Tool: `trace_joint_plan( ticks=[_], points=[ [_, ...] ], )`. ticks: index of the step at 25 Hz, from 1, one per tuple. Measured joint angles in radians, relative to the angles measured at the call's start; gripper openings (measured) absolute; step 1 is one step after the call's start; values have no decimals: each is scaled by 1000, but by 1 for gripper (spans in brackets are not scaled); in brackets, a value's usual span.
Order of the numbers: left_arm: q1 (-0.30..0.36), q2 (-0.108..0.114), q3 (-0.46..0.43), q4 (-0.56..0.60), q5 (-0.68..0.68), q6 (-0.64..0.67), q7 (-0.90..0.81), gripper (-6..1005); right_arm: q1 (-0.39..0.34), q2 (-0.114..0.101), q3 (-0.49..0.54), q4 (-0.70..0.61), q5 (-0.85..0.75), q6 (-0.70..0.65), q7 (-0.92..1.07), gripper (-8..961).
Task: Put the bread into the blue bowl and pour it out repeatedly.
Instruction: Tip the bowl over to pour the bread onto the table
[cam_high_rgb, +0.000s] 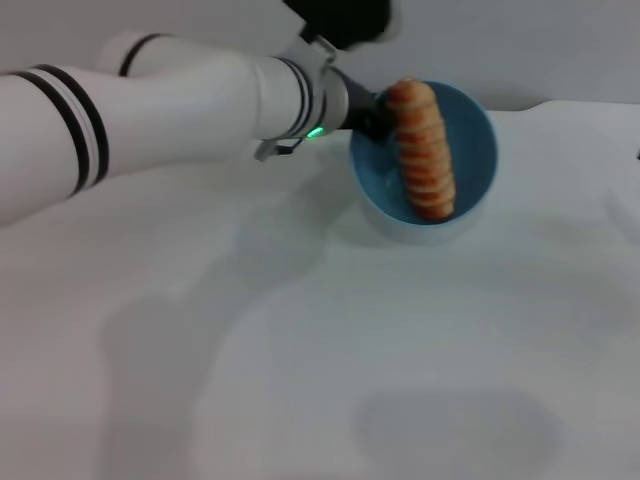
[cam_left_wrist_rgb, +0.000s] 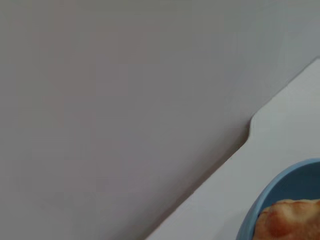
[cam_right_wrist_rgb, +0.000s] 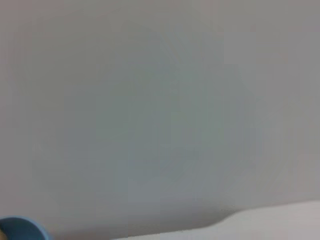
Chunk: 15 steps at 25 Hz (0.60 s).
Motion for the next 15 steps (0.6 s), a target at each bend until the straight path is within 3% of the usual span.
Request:
trace_joint_plan(
  ticks=[8, 15],
  points=[
    [5, -3, 127, 37, -17, -178, -5, 1, -26, 0, 63, 76, 16, 0, -71, 634],
    [-1, -3, 178, 44, -9, -248, 6, 2, -25, -3, 83, 107, 26, 0, -89, 634]
  ],
)
